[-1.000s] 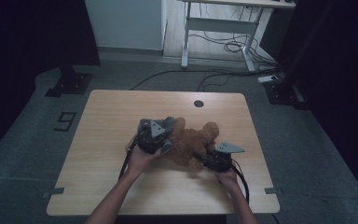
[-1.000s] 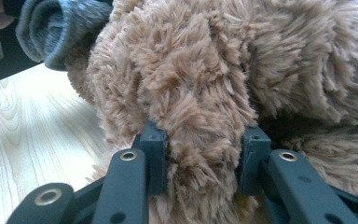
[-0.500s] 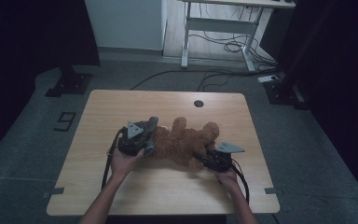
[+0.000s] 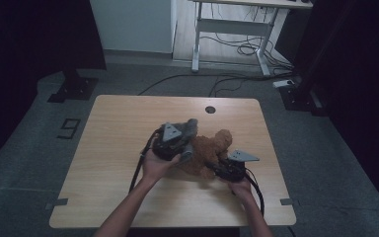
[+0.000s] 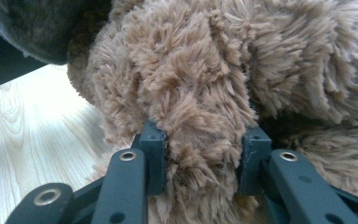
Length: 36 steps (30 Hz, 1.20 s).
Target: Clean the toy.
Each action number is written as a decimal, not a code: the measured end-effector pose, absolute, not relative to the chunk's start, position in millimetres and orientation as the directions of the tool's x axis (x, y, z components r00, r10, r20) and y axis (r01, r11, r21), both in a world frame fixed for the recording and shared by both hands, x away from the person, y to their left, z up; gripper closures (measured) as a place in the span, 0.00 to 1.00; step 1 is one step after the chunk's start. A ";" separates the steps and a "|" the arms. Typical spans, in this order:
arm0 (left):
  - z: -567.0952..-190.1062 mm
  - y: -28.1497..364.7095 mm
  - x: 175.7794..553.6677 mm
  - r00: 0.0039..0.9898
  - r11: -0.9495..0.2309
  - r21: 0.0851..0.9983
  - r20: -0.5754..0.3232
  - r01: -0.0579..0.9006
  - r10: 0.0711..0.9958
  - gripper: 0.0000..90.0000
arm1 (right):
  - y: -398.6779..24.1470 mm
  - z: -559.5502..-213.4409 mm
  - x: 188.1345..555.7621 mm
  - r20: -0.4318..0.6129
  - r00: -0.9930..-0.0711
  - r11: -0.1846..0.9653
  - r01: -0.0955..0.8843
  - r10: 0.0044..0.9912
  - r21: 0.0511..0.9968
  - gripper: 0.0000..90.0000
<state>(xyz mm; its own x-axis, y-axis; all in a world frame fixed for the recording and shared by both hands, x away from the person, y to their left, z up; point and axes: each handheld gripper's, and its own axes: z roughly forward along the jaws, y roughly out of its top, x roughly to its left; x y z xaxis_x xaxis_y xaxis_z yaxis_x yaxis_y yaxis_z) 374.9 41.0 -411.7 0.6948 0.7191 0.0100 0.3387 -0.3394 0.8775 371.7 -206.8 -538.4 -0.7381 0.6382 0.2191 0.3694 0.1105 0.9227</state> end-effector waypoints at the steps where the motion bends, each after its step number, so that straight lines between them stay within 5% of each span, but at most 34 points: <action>1: -410.4 29.8 377.3 0.706 -0.349 0.876 0.013 0.334 0.708 0.88 | -207.0 -538.5 371.7 0.217 -0.738 0.112 0.368 0.639 0.923 0.69; 11: -440.5 -38.0 413.1 0.728 -0.456 0.779 -0.001 0.430 0.685 0.88 | -206.7 -539.1 371.2 0.215 -0.731 0.113 0.371 0.648 0.922 0.69; 23: -437.7 18.5 416.3 0.641 -0.437 0.756 0.030 0.488 0.767 0.88 | -206.8 -539.2 371.4 0.209 -0.738 0.122 0.368 0.642 0.922 0.69; 29: -433.0 59.5 406.3 0.634 -0.372 0.793 -0.024 0.483 0.773 0.88 | -205.8 -538.7 370.7 0.202 -0.745 0.129 0.360 0.635 0.924 0.69; 36: -422.0 86.0 400.5 0.559 -0.387 0.797 0.076 0.463 0.826 0.88 | -206.7 -539.1 371.2 0.212 -0.742 0.122 0.369 0.636 0.921 0.70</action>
<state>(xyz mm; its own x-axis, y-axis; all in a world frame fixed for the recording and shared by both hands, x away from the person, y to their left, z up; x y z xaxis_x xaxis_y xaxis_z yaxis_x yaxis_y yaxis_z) 400.5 86.0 -422.0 0.5592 0.8256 0.0756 0.4634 -0.3869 0.7972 371.2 -206.7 -539.1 -0.7417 0.6363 0.2123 0.3687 0.1223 0.9215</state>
